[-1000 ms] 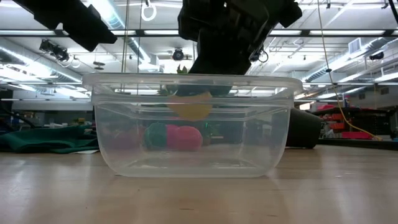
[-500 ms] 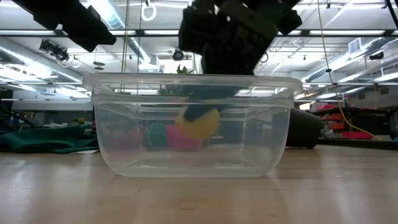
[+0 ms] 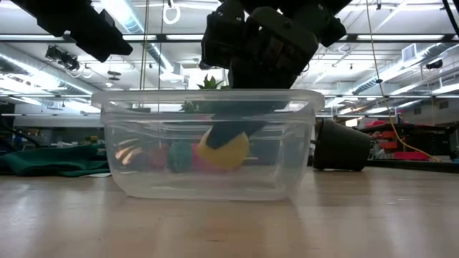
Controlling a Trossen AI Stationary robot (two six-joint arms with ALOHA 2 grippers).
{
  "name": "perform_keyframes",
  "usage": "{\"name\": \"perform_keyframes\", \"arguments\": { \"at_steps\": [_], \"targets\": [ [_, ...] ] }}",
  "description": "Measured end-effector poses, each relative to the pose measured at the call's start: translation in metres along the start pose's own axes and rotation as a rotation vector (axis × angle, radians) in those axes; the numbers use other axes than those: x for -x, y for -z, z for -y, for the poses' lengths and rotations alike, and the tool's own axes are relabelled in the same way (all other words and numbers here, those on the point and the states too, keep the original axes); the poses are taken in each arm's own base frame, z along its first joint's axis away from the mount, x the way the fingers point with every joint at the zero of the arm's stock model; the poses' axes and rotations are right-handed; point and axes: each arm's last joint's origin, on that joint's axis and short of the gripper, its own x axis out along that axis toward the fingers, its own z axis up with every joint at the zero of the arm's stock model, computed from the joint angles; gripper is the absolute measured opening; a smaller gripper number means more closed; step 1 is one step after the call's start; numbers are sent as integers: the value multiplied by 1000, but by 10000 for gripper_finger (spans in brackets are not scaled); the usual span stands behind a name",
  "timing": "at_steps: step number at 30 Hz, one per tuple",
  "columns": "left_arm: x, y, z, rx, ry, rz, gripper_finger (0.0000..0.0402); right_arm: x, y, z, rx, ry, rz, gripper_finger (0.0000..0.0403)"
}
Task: Pick and placing Produce into tupperware
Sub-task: Put the yellow lemon into the transparent bin, then put the purple eggplant into the transparent bin
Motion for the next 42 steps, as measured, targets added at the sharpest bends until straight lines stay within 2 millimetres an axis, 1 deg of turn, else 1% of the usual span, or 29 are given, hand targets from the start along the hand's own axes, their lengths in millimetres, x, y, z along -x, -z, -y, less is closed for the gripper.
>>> {"name": "perform_keyframes", "arguments": {
  "at_steps": [8,16,21,24,27,29,32,38,42],
  "targets": [
    [0,0,0,0,0,-1,145,1,0,-1,8,-9,1,195],
    [0,0,0,0,-1,-2,153,4,0,-5,19,-27,-3,196],
    [0,0,0,2,-1,-4,147,3,1,-8,50,-44,-15,196],
    [0,1,0,15,-2,-6,145,8,-2,-9,79,-46,-4,196],
    [0,1,0,17,-2,-7,147,17,-6,-10,112,-35,9,195],
    [0,1,0,15,-4,-12,151,26,-8,-11,131,-13,0,195],
    [0,1,-1,14,-8,-10,153,49,-16,-13,162,43,17,195],
    [0,0,-2,14,-55,6,145,111,-26,-9,170,180,64,195],
    [0,0,-4,16,-97,21,142,153,-23,-5,140,292,66,195]
  ]
}}
